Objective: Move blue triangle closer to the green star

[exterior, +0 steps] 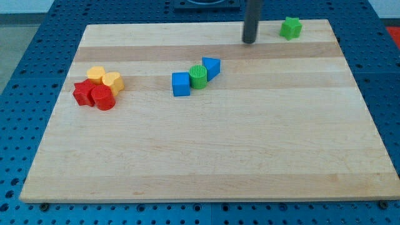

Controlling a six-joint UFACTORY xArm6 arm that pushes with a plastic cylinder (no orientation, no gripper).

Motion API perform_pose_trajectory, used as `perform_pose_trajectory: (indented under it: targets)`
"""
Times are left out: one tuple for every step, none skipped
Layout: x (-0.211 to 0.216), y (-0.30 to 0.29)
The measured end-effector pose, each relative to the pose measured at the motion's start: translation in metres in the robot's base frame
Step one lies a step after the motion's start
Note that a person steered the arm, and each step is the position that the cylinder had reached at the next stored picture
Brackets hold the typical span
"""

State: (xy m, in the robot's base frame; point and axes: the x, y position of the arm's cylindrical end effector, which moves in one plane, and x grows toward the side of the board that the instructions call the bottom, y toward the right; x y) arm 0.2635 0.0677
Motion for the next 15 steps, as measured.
perform_pose_trajectory:
  targets:
    - [0.026, -0.065]
    - [0.04, -0.121]
    - [0.055, -0.151]
    - [0.074, -0.15]
    - [0.075, -0.135]
    - [0.08, -0.105]
    - [0.093, -0.077]
    - [0.103, -0.049]
    - [0.103, -0.018]
    - [0.116, 0.014]
    - [0.129, 0.042]
    - [0.131, 0.066]
    - [0.119, 0.073]
    - [0.099, 0.073]
    - [0.077, 0.073]
